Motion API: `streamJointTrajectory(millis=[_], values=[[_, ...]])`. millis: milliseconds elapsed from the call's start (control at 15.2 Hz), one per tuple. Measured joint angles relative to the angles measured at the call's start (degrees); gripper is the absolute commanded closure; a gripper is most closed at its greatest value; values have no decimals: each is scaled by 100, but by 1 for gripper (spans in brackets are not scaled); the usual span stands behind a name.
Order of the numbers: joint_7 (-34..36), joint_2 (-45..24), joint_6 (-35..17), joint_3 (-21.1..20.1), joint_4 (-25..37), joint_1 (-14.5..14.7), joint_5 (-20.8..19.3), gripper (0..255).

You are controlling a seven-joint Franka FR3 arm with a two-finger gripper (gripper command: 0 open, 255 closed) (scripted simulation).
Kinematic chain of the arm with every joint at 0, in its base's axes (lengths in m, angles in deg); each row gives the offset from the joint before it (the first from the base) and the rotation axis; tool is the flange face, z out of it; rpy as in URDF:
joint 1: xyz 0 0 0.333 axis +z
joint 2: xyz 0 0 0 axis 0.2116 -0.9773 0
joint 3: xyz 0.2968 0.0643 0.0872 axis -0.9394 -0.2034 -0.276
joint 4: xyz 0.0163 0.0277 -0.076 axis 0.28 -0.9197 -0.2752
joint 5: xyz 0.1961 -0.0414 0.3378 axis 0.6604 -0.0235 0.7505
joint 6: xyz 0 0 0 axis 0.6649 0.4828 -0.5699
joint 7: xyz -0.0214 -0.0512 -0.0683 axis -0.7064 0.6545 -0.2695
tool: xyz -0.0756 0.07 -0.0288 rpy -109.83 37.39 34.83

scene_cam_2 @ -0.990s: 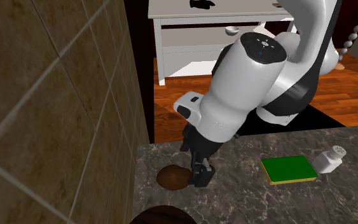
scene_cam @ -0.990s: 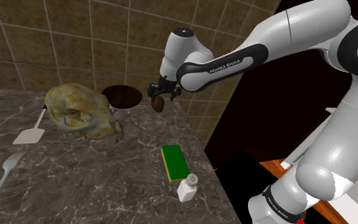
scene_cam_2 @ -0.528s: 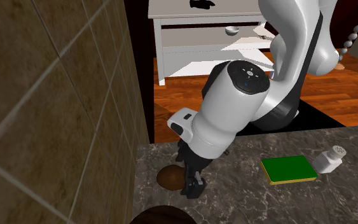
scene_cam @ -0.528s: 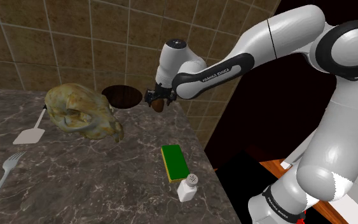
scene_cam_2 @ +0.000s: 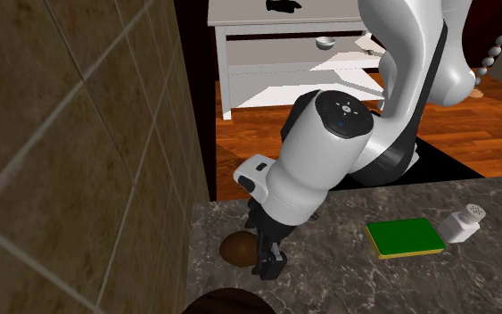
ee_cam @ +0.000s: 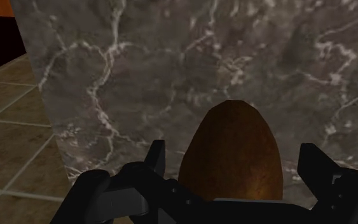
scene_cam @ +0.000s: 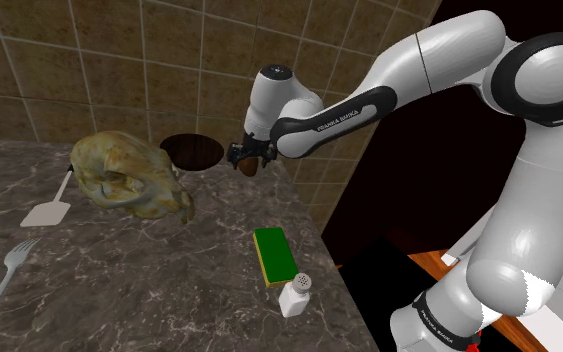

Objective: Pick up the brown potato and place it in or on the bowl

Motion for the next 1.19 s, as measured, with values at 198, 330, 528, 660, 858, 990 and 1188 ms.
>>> streamJointTrajectory(millis=[198,330,528,660,858,990,1188], values=[[0,2,0,0,-1,0,0,255],[0,2,0,-1,-1,0,0,255],[0,2,0,-1,-1,0,0,255],[0,1,0,-1,0,0,0,255],[-98,102,113,-44,31,-29,108,255],[-189,170,212,-74,82,-56,194,255],[-311,320,386,-131,132,-83,341,255]])
